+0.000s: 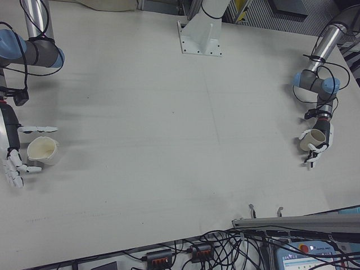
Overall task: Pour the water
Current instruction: 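Reach the right hand to the other white cup and grasp it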
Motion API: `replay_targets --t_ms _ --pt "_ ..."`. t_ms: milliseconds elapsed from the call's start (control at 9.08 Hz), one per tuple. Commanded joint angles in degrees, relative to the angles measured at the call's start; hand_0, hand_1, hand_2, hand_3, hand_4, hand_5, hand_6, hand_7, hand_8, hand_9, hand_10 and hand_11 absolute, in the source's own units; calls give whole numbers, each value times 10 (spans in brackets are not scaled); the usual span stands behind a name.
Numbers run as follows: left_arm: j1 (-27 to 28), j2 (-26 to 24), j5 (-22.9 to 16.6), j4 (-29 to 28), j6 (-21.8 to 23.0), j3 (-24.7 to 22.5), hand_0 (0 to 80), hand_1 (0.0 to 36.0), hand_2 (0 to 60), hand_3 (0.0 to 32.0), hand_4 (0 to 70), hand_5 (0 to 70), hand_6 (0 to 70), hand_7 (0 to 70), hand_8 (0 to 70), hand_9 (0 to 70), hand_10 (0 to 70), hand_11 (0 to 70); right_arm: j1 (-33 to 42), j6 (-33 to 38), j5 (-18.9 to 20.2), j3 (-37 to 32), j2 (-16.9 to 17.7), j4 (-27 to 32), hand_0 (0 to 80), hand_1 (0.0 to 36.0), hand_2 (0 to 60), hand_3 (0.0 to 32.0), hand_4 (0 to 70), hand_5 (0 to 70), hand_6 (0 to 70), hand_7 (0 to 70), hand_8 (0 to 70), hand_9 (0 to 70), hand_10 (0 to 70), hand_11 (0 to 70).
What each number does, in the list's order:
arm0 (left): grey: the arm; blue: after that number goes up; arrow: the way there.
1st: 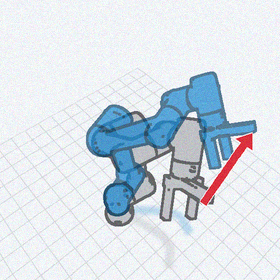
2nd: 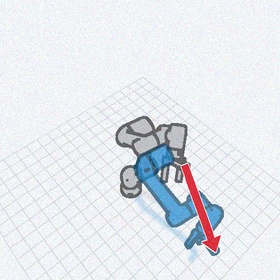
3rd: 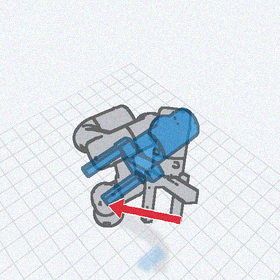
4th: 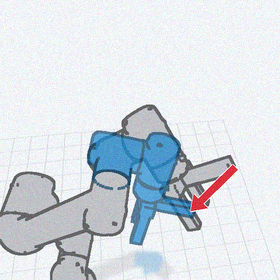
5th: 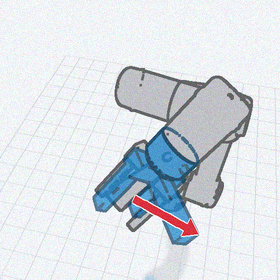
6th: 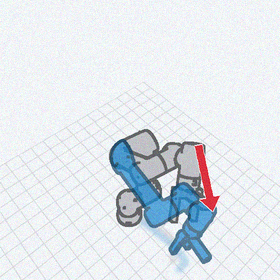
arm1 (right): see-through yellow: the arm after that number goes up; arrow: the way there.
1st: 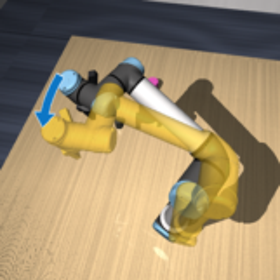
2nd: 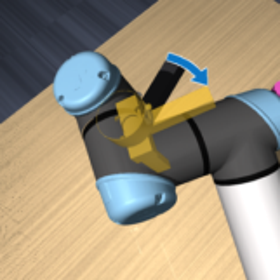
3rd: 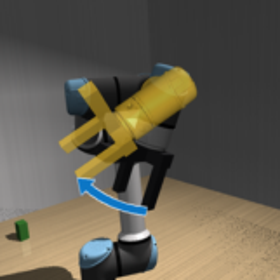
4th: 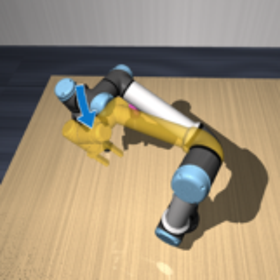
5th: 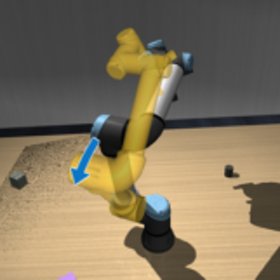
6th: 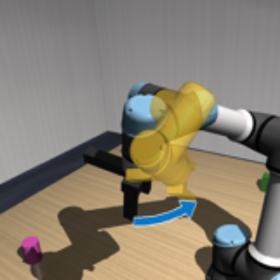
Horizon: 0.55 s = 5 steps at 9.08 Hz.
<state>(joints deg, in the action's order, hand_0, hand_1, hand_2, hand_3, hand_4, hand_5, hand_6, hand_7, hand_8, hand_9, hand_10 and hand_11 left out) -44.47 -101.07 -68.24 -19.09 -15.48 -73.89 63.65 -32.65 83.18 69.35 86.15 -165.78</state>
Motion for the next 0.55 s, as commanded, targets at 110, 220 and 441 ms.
replay_targets --t_ms 110,220,441 --pt "0 24 15 -29 -2 6 700 360 600 0 700 700 146 260 58 60 83 142 -7 -57 0 77 -18 -99 528 199 134 0 38 651 65 166 51 71 39 77" --pt "1 32 24 -34 -2 7 683 360 600 0 700 700 144 256 58 60 85 145 -7 -67 -1 101 -18 -122 581 256 254 0 134 700 171 324 120 176 89 153" --pt "3 34 25 -40 -1 12 650 360 600 0 700 700 147 255 58 60 86 145 -4 -71 -29 135 -10 -128 635 299 379 0 216 700 332 532 258 371 223 350"
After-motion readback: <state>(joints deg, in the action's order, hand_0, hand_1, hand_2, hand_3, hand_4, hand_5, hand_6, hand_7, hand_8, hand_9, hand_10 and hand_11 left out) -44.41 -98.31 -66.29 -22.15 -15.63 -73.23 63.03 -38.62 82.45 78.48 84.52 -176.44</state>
